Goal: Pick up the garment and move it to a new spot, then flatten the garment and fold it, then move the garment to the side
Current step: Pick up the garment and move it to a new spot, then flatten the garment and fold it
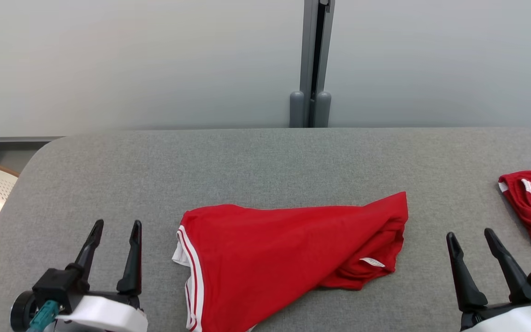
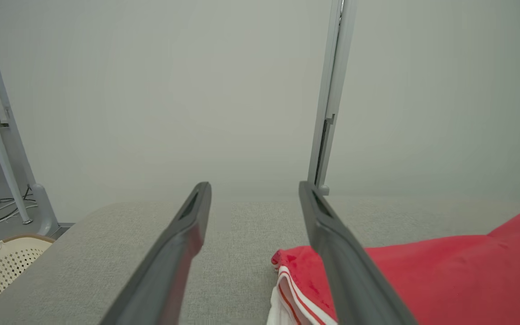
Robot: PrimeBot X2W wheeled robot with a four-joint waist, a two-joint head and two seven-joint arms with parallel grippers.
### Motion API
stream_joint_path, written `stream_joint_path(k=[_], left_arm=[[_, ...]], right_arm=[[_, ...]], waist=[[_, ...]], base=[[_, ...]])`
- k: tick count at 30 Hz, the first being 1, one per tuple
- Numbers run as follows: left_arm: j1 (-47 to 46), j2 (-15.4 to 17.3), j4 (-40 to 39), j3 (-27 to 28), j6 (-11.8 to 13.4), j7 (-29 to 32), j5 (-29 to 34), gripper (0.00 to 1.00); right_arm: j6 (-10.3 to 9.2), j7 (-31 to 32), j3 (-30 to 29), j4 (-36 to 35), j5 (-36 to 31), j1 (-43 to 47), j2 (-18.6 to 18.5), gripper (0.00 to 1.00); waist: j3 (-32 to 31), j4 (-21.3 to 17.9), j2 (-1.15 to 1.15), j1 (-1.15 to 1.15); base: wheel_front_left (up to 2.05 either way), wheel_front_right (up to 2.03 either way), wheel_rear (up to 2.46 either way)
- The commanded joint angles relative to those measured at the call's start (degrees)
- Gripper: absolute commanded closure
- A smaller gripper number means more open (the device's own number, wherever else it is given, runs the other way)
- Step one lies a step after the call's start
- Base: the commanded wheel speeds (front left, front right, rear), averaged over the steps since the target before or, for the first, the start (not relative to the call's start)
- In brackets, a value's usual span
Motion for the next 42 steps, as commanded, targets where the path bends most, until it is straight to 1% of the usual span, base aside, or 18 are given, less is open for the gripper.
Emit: stream_joint_path(k=[1,4,11,16,33,38,40,42], left_arm=[[1.3,0.8,-0.9,0.0,0.3,0.4,0.3,0.00],[2.7,1.2,-1.9,0.0,0.5,1.0,0.3,0.00],[7.5,2.5,-6.4,-0.7,2.0,3.5,0.8,0.00],[10.0,2.6,-8.8,-1.2,3.0,4.8,0.9,0.00],[11.3,3.2,-11.4,-2.0,4.6,6.1,1.1,0.00],[10.9,3.2,-11.4,-2.4,4.7,6.3,1.2,0.00],[10.4,3.3,-10.8,-3.0,4.2,6.8,1.3,0.00],[10.0,2.9,-9.6,-4.4,3.2,8.1,0.8,0.00]], right_arm=[[0.00,0.4,0.0,0.2,0.3,0.9,-0.5,0.00],[0.00,0.6,0.2,0.3,0.2,1.4,-0.7,0.00],[0.00,1.0,0.1,0.6,0.0,3.2,-1.1,0.00],[0.00,1.2,-0.1,0.4,-0.1,4.1,-0.9,0.00],[0.00,1.2,-0.1,0.0,-0.3,3.6,0.1,0.00],[0.00,1.3,-0.2,-0.3,-0.5,3.7,0.3,0.00],[0.00,1.2,-0.1,-0.3,-0.4,3.6,0.4,0.00],[0.00,1.3,0.2,-0.4,-0.4,3.4,0.5,0.00]], waist=[[-0.6,-0.2,0.00,0.00],[-1.2,-0.6,0.00,0.00],[-2.8,-1.4,0.00,0.00],[-3.5,-1.5,0.00,0.00],[-3.5,-1.3,0.00,0.00],[-3.4,-1.3,0.00,0.00],[-3.2,-1.2,0.00,0.00],[-2.7,-1.1,0.00,0.00]], base=[[0.00,0.00,0.00],[0.00,0.00,0.00],[0.00,0.00,0.00],[0.00,0.00,0.00],[0.00,0.00,0.00],[0.00,0.00,0.00],[0.00,0.00,0.00],[0.00,0.00,0.00]])
